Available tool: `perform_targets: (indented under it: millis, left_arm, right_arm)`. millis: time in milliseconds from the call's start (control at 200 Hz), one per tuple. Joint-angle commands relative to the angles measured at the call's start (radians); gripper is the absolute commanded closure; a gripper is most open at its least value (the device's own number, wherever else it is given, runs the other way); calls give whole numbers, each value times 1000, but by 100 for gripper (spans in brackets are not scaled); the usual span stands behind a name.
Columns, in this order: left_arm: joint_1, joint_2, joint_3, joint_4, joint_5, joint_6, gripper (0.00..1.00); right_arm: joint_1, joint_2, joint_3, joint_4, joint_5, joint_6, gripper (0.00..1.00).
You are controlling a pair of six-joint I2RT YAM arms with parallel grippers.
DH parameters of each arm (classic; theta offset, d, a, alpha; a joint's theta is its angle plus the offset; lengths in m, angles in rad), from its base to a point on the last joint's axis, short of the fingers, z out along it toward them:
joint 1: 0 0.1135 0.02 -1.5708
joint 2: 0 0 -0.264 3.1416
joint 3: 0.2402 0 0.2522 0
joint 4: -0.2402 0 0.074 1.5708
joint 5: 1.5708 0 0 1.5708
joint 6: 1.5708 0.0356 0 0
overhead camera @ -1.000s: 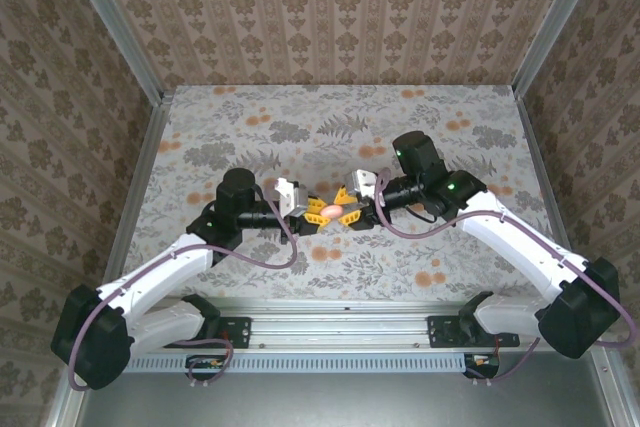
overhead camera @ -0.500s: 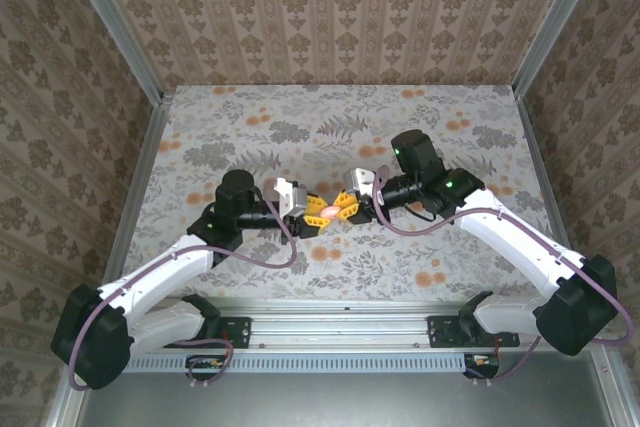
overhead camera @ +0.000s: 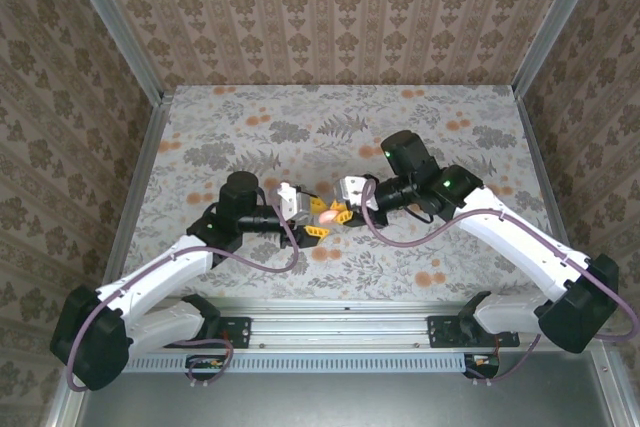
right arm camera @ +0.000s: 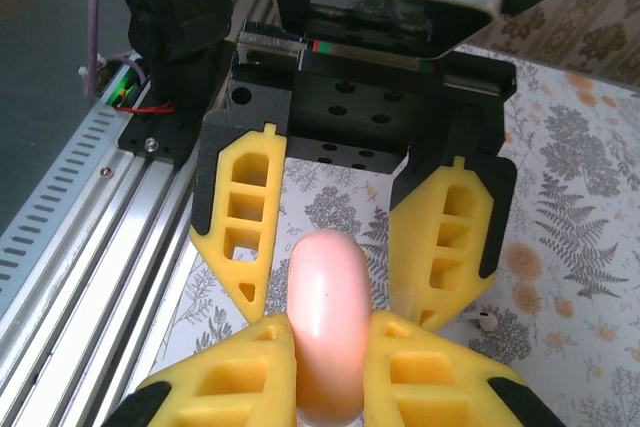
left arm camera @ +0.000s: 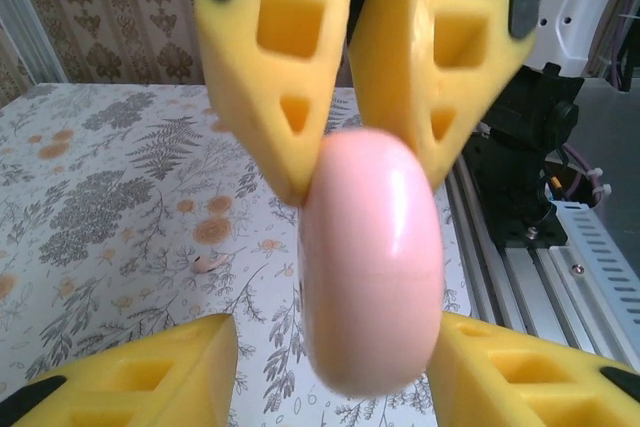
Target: Insert the wireless bluetooth earbuds into the charging case
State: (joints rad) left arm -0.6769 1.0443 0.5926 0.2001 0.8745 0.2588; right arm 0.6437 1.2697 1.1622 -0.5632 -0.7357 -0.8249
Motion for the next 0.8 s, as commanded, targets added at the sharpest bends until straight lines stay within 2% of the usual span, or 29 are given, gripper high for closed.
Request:
perform_targets:
  millis: [0, 215, 450, 695, 795]
  left_arm:
    - [-8, 2, 33, 8, 11, 4, 50]
    - [-13, 8, 35, 17, 19, -6, 61]
    - [-14, 11, 41, -10, 11, 16, 57]
    - [-17, 8, 36, -8, 15, 11, 75]
    - [-18, 1, 34, -14, 10, 13, 74]
  right_arm:
    - [10, 22, 28, -43, 32, -39, 84]
    - [14, 34, 33, -33, 21, -41, 84]
    - [14, 24, 32, -10, 11, -25, 84]
    - [13, 20, 31, 0, -6, -12, 84]
    - [13, 17, 28, 7, -5, -4, 83]
